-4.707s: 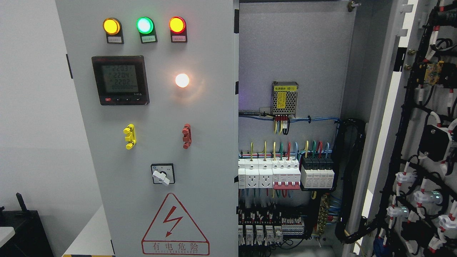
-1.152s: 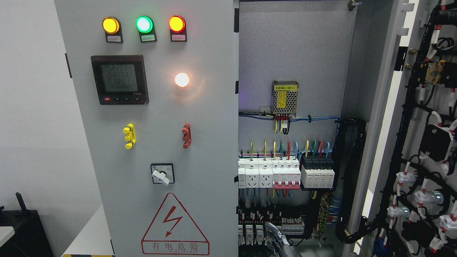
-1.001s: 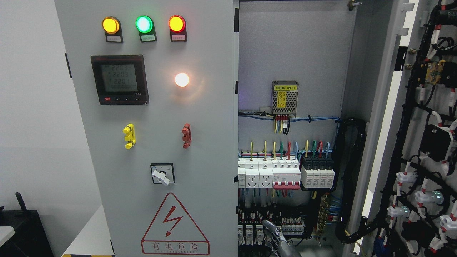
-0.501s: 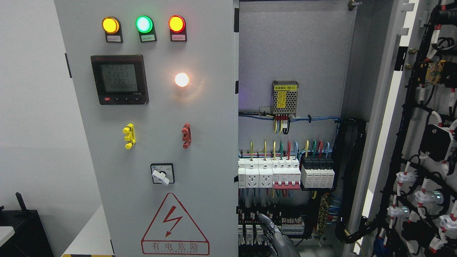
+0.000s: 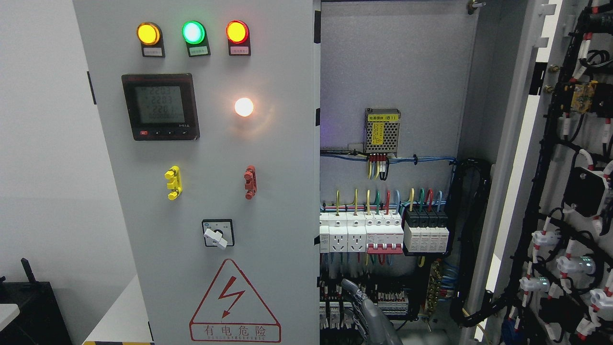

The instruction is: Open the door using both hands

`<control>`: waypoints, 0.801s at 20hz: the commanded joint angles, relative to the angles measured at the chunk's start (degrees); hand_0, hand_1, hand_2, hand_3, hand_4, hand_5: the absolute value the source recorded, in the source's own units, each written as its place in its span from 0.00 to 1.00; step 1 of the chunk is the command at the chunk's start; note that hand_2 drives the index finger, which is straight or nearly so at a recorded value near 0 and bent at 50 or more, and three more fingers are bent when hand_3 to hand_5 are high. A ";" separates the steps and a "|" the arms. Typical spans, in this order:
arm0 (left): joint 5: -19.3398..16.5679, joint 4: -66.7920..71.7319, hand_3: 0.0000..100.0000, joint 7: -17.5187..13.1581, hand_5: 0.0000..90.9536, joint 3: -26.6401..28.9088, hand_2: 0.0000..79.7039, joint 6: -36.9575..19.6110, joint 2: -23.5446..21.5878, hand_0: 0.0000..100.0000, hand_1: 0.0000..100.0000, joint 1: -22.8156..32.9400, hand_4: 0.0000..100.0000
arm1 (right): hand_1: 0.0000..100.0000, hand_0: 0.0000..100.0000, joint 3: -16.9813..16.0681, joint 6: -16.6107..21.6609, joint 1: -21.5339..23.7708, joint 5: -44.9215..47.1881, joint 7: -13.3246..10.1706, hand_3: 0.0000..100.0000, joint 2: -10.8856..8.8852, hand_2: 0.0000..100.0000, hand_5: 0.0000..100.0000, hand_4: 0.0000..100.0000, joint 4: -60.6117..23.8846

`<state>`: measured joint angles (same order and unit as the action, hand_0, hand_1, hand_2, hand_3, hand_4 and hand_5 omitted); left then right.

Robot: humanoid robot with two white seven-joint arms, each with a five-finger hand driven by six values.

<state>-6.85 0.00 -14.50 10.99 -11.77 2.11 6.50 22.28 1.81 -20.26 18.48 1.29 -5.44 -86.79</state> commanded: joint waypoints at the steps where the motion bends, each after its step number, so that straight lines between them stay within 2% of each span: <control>1: 0.00 -1.58 0.00 0.00 0.00 0.00 0.00 0.00 0.00 0.00 0.00 0.00 0.04 | 0.00 0.00 1.36 -0.05 -2.32 0.33 0.12 0.00 0.17 0.00 0.00 0.00 2.49; 3: 0.00 -1.58 0.00 0.00 0.00 0.00 0.00 0.00 0.00 0.00 0.00 0.00 0.04 | 0.00 0.00 1.80 -0.05 -3.99 0.33 0.12 0.00 0.17 0.00 0.00 0.00 3.55; 16: 0.00 -1.58 0.00 0.00 0.00 0.00 0.00 0.00 0.00 0.00 0.00 0.00 0.04 | 0.00 0.00 2.94 -0.05 -6.54 1.82 0.21 0.00 0.08 0.00 0.00 0.00 5.84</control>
<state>-6.86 0.00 -14.50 10.98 -11.77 2.11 6.51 24.11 1.76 -25.47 19.15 1.46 -5.33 -82.83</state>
